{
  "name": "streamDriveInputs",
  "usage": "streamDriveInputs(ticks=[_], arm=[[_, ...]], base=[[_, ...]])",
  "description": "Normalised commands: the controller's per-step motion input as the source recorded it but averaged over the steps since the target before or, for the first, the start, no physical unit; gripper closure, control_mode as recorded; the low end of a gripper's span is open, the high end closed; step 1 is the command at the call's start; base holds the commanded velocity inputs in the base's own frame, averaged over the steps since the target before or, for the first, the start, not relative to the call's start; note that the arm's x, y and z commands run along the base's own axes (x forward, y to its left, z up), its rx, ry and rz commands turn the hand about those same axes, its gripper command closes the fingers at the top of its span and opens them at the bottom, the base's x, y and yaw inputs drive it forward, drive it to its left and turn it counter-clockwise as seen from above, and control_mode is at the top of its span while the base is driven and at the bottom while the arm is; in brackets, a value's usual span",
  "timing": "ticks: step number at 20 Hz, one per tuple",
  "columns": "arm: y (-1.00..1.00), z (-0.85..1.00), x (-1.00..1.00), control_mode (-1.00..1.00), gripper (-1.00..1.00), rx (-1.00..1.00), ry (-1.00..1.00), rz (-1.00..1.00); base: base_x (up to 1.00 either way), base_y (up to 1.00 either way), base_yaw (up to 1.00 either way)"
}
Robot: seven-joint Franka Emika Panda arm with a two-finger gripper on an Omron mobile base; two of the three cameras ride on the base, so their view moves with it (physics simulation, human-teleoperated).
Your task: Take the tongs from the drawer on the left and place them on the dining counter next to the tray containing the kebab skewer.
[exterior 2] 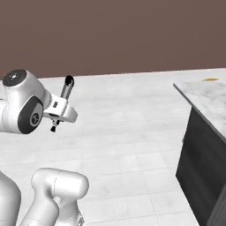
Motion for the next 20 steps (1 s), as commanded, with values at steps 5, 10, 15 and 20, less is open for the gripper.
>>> streamDriveInputs(ticks=[5,10,15,20], arm=[[0.00,0.00,0.00,1.00,1.00,0.00,0.00,0.00],[0.00,0.00,0.00,1.00,1.00,0.00,0.00,0.00],[0.00,0.00,0.00,1.00,1.00,0.00,0.00,0.00],[0.00,0.00,0.00,1.00,1.00,0.00,0.00,0.00]], base=[[0.96,0.16,-0.53],[0.76,0.32,-0.67],[0.65,0.50,-0.75],[0.59,0.57,-0.76]])
